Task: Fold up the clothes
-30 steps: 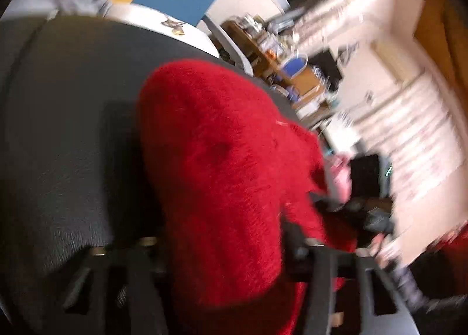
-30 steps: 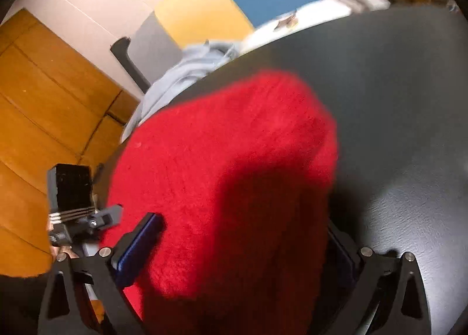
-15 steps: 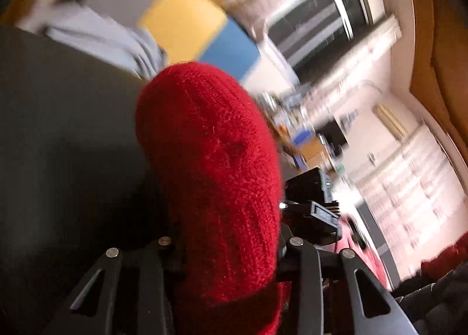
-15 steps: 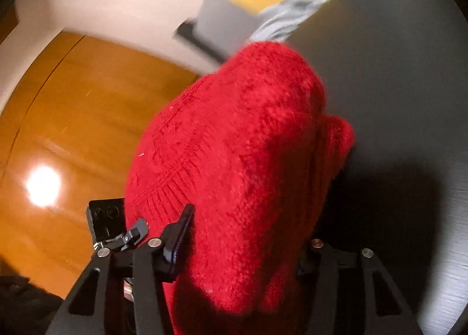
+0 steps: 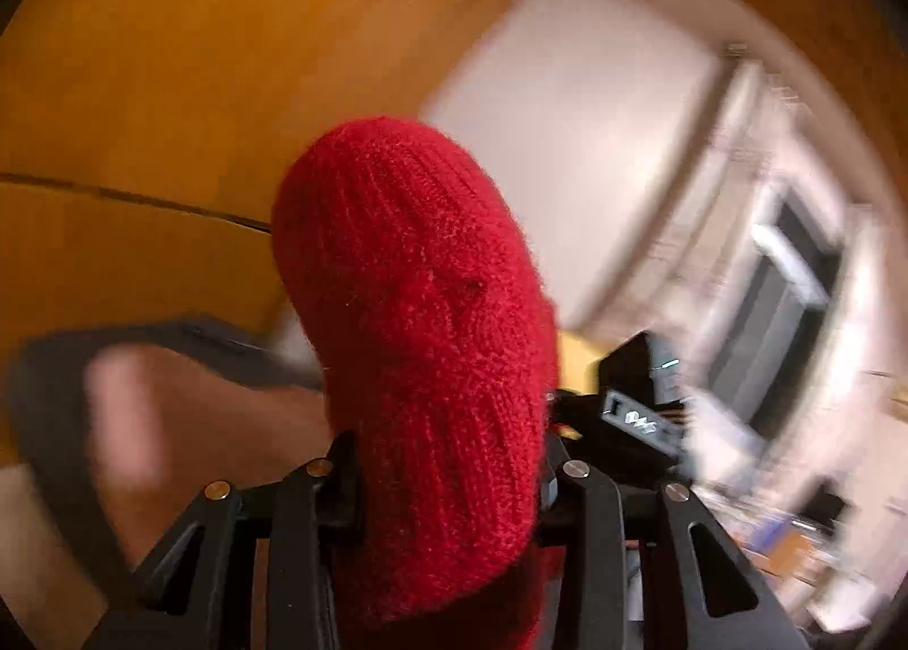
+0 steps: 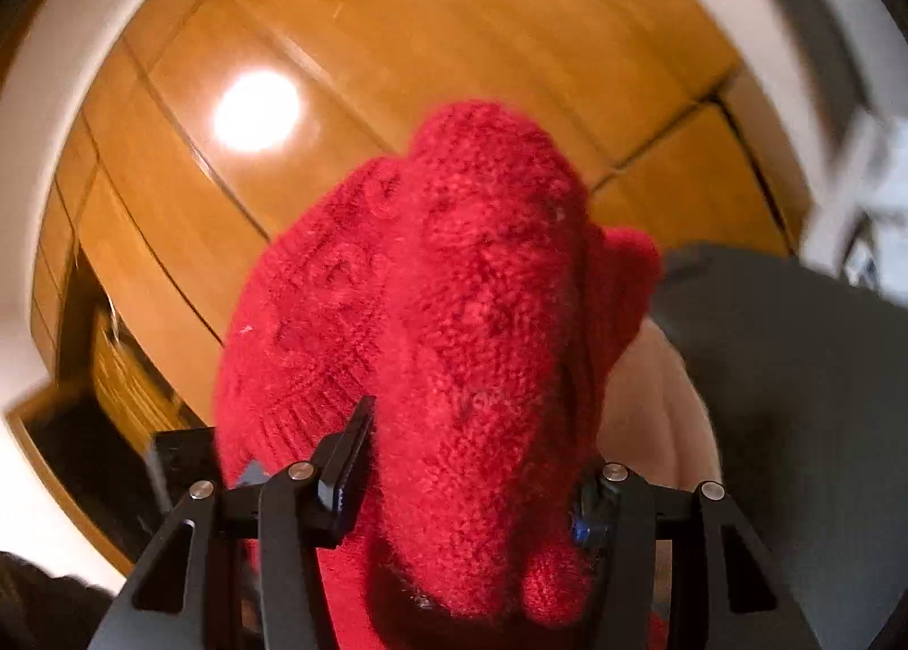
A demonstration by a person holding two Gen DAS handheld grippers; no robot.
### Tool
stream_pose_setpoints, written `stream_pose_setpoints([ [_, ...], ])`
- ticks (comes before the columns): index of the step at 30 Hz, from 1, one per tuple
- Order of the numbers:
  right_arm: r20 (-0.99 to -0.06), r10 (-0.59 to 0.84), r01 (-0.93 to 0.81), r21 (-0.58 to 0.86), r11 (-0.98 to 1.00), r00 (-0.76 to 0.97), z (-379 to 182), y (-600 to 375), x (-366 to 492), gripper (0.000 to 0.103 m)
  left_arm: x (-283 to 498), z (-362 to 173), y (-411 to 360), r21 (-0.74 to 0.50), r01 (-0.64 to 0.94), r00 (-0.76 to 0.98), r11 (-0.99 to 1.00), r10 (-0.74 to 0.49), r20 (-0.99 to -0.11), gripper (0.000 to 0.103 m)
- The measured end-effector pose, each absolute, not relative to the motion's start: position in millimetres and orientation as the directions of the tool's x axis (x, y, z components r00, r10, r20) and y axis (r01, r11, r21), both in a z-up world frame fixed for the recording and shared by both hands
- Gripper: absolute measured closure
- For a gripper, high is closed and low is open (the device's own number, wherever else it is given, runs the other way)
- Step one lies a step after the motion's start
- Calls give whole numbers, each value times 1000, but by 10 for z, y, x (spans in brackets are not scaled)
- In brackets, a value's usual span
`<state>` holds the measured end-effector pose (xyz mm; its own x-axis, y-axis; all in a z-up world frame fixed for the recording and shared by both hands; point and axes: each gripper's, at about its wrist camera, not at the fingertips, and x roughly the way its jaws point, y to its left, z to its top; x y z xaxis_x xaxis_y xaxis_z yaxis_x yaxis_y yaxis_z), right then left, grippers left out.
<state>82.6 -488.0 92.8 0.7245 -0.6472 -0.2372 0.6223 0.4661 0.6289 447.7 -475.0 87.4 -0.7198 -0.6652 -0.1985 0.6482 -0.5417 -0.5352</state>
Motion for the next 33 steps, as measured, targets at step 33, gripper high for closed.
stream_pose_setpoints([
  [33,-663,-580,844,152,514,473,-78,-5326,1769,27,3529,264,-5391,-391,829,-553,-401,-695,-459,53],
])
